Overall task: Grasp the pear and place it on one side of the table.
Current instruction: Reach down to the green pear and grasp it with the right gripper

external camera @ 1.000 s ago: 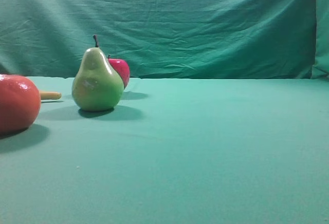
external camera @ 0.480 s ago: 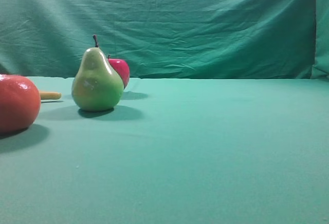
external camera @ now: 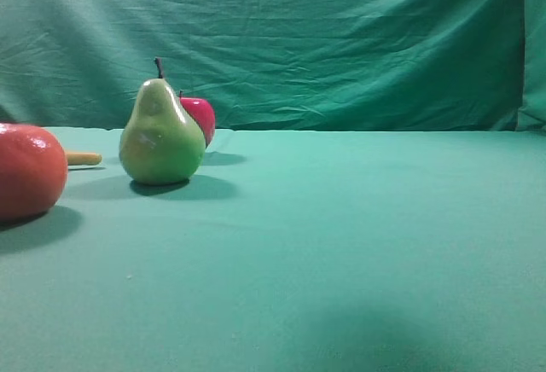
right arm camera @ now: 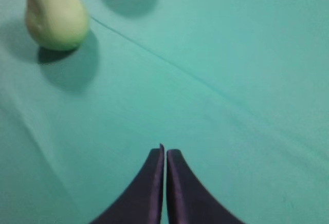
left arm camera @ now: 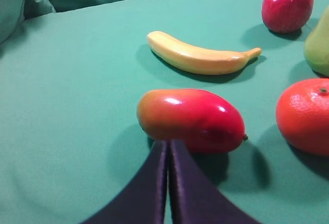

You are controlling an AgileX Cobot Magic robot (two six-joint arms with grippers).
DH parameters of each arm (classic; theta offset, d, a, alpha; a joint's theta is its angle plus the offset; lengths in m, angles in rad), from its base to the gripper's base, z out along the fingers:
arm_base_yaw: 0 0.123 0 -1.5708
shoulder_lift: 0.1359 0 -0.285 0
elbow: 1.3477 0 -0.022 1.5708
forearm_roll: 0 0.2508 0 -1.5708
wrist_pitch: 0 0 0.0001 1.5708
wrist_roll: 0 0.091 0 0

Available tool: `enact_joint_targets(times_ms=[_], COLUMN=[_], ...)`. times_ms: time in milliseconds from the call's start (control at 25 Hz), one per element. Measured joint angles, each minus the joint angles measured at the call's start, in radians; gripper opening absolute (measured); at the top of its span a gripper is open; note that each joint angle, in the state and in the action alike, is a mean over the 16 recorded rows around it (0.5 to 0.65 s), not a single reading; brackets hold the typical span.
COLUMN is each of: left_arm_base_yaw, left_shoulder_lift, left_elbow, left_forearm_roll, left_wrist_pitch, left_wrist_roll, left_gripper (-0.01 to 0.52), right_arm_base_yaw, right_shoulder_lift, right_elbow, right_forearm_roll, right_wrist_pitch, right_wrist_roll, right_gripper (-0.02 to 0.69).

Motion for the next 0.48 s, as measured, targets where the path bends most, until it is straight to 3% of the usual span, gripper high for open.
enact_joint_targets(times_ms=[280,480], left_arm_base_yaw=[0.000,0.000], left_shoulder_lift=[0.000,0.000], left_elbow=[0.000,0.000], left_forearm_roll=[0.000,0.000], left_wrist_pitch=[0.000,0.000], left_wrist_roll=[0.000,0.000], left_gripper=[0.000,0.000], right_arm_base_yaw=[0.069,0.091], right_shoulder_lift=[0.198,0.316], right_elbow=[-0.185,-0.295], right_forearm_roll=[0.014,0.029], right_wrist_pitch=[0.001,0.006], right_wrist_roll=[-0.013,-0.014], right_gripper=[0.560,0.643])
